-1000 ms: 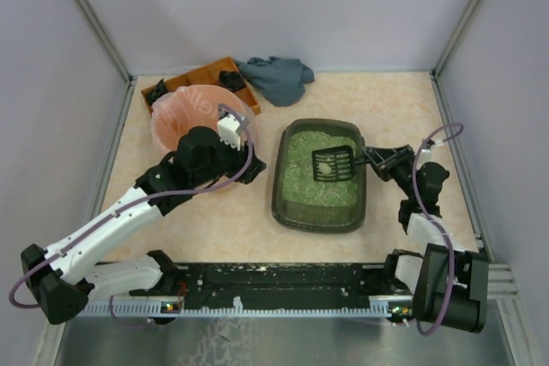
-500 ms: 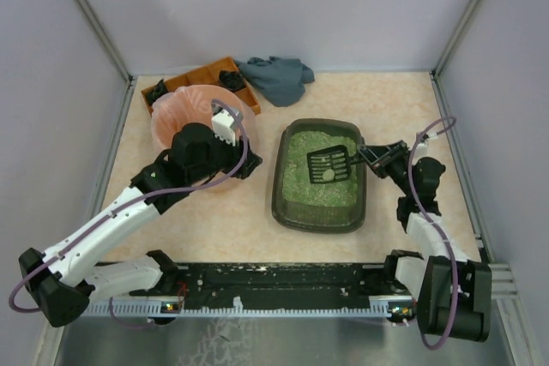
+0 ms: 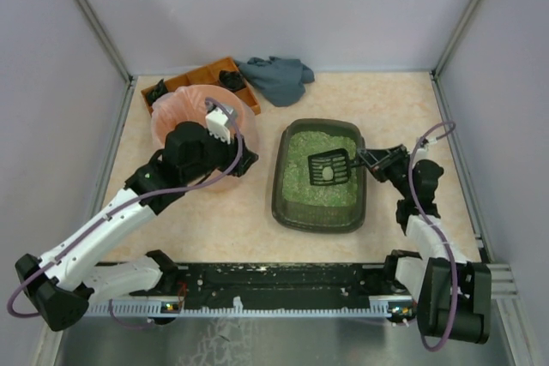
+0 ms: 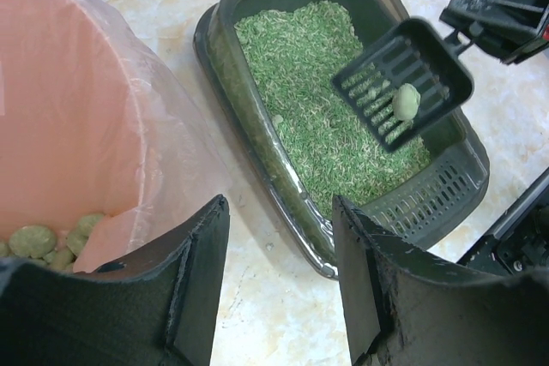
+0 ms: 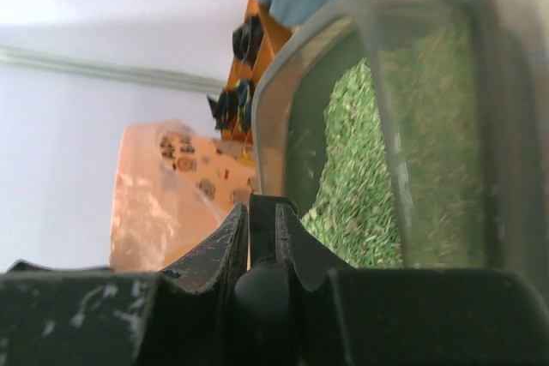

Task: Clean the litter box

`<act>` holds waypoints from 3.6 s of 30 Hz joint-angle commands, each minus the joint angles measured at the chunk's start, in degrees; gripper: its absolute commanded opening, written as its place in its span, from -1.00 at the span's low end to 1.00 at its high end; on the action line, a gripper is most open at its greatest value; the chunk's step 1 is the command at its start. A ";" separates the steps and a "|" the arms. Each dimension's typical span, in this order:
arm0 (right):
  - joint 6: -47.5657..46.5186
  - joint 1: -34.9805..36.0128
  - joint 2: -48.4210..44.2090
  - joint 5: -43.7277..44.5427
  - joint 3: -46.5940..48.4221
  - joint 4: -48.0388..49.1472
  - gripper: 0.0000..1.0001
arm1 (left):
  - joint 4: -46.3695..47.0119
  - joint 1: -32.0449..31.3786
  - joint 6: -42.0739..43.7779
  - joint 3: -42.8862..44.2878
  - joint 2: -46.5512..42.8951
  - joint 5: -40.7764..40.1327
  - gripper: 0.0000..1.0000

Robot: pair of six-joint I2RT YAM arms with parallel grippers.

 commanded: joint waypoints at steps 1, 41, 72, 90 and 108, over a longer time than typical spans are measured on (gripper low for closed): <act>-0.25 1.17 -1.54 0.94 2.20 0.41 -1.00 | -0.28 1.27 1.35 2.96 -0.45 0.64 0.14; -6.09 41.35 20.95 36.88 53.99 -13.74 -1.00 | -5.85 9.20 1.36 -5.82 -30.55 -14.14 0.64; -65.31 59.09 46.24 26.27 91.11 -24.64 -1.00 | -3.95 9.20 1.97 -7.09 -30.46 -16.65 0.76; -55.83 56.58 25.99 36.38 87.34 -42.07 -1.00 | -0.94 9.20 3.07 -9.64 -28.03 -11.35 0.75; -60.15 43.94 4.73 44.19 47.46 -57.12 -1.00 | 4.50 1.57 4.19 -4.21 -8.63 0.21 0.66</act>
